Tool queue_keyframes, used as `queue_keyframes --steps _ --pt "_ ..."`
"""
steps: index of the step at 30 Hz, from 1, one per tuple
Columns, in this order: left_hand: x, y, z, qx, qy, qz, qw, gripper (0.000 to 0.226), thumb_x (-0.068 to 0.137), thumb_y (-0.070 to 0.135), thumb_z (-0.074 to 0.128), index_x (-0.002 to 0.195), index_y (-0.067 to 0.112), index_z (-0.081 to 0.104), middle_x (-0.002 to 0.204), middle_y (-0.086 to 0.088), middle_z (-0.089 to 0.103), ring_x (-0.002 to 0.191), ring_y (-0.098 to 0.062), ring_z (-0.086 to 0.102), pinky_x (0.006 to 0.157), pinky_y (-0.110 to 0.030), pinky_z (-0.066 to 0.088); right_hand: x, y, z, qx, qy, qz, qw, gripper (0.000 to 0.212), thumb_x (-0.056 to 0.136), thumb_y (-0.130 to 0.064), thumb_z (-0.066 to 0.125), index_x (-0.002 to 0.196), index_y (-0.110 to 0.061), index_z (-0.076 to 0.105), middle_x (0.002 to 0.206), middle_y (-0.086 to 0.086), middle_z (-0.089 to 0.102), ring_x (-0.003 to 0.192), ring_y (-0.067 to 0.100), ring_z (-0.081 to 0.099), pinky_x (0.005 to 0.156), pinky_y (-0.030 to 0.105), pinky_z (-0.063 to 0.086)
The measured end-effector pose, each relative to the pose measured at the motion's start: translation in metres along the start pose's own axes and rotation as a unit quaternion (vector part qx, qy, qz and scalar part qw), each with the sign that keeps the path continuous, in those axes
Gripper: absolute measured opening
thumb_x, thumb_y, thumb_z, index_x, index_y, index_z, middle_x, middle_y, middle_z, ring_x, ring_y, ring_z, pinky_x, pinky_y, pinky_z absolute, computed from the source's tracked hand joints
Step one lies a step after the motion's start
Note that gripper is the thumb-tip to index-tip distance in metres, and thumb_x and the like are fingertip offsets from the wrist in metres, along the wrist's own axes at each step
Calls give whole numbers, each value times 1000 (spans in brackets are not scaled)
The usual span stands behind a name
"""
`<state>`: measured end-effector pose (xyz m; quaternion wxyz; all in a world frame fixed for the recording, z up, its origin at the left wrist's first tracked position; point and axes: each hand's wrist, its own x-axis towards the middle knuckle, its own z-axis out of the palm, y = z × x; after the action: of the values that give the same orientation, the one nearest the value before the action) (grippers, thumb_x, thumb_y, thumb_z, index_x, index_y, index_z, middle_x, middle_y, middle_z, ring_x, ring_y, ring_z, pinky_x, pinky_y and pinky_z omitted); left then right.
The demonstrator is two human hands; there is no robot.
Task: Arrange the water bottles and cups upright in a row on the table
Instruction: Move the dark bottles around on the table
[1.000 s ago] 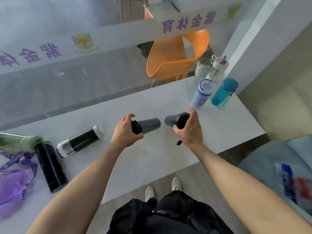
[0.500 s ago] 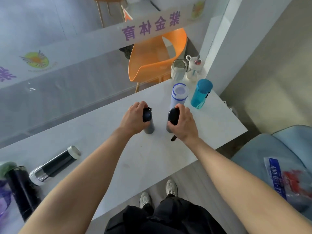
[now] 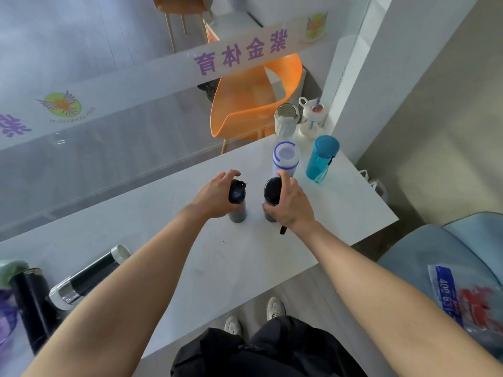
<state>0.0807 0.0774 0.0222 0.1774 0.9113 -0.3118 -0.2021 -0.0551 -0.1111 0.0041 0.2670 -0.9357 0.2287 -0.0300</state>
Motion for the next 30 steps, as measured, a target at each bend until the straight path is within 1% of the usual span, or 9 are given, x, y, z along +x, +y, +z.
queue_keyframes --steps 3,6,9,12,16,19,23,25,30 --pt "-6 -4 -4 -17 -8 -8 1000 111 71 53 95 161 36 33 152 -2 53 133 -27 56 107 -43 51 -5 -9 -11 -9 80 -33 996 102 79 -64 79 157 -16 35 156 15 46 141 36 49 112 49 50" --pt "-24 -22 -11 -30 19 -36 999 109 76 71 86 163 36 31 162 0 47 143 -25 52 112 -45 49 -5 -32 -21 11 196 -152 969 68 90 -52 74 140 -9 58 140 12 61 130 30 56 106 43 51" --pt "-58 -59 -18 -42 56 -98 993 94 88 72 75 163 31 35 164 -1 47 144 -25 53 115 -49 48 -9 -74 -13 60 211 -277 935 36 96 -32 74 118 -5 70 114 12 68 107 30 63 96 41 53" --pt "-111 -112 -21 -38 92 -174 980 77 97 58 71 160 25 42 160 -2 52 141 -23 55 114 -44 47 -23 -125 24 94 147 -343 923 22 95 -24 74 104 -4 74 101 10 70 96 29 66 89 39 56" --pt "-195 -182 -16 -42 113 -266 956 64 99 50 72 154 23 51 150 -1 58 135 -24 58 109 -41 49 -53 -186 89 73 -25 -381 921 27 92 -30 76 107 -8 73 107 7 70 99 26 66 85 37 58" --pt "-249 -228 -10 -42 110 -326 938 62 98 50 71 151 23 53 145 -2 58 131 -26 60 108 -45 50 -82 -221 146 13 -153 -412 898 46 86 -39 82 119 -9 69 116 8 65 107 31 64 90 44 59" --pt "-308 -295 -3 -48 104 -379 918 60 97 46 72 149 21 57 145 -3 56 132 -25 59 110 -41 47 -117 -263 239 -149 -273 -448 838 99 77 -59 86 156 -14 46 149 12 52 141 34 49 119 48 41" --pt "-330 -326 -1 -53 103 -396 911 61 96 45 73 149 21 56 143 -4 56 131 -27 60 107 -41 49 -129 -273 277 -214 -314 -431 819 110 76 -64 85 163 -18 35 155 11 48 146 33 44 124 52 31" --pt "-364 -382 7 -46 121 -468 874 89 89 59 77 158 18 39 146 -13 51 136 -37 55 108 -54 53 -141 -283 326 -268 -316 -376 829 94 85 -67 76 160 -28 34 147 6 53 137 31 49 119 53 27"
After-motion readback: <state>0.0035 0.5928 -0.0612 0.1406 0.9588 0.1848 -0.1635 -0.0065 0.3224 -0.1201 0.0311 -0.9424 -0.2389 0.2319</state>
